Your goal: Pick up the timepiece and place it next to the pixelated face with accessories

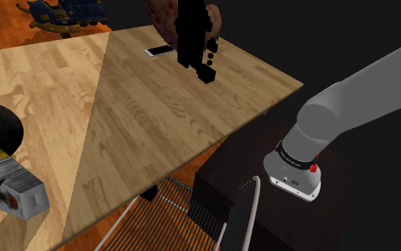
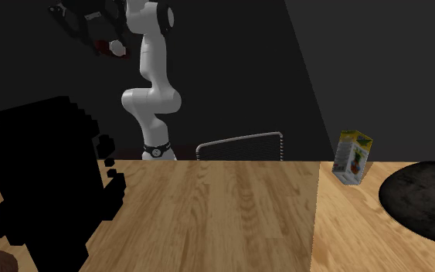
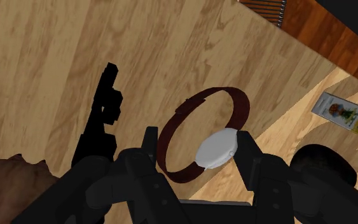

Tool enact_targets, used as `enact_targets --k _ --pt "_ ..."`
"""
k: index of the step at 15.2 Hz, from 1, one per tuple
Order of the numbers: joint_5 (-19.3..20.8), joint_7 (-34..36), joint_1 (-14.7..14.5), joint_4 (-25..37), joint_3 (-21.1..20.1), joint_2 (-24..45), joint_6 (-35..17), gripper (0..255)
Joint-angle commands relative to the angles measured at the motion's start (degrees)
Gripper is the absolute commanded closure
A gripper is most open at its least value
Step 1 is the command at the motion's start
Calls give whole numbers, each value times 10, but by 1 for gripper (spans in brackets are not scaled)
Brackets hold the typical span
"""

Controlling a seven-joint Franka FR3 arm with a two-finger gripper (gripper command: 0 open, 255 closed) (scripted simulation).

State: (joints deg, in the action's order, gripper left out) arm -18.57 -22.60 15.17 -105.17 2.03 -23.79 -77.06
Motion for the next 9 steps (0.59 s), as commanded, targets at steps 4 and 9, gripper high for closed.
enact_targets --k 4,9 --pt "2 -11 1 -52 -3 -15 -36 255" --pt "2 -22 2 -101 -5 -27 -72 255"
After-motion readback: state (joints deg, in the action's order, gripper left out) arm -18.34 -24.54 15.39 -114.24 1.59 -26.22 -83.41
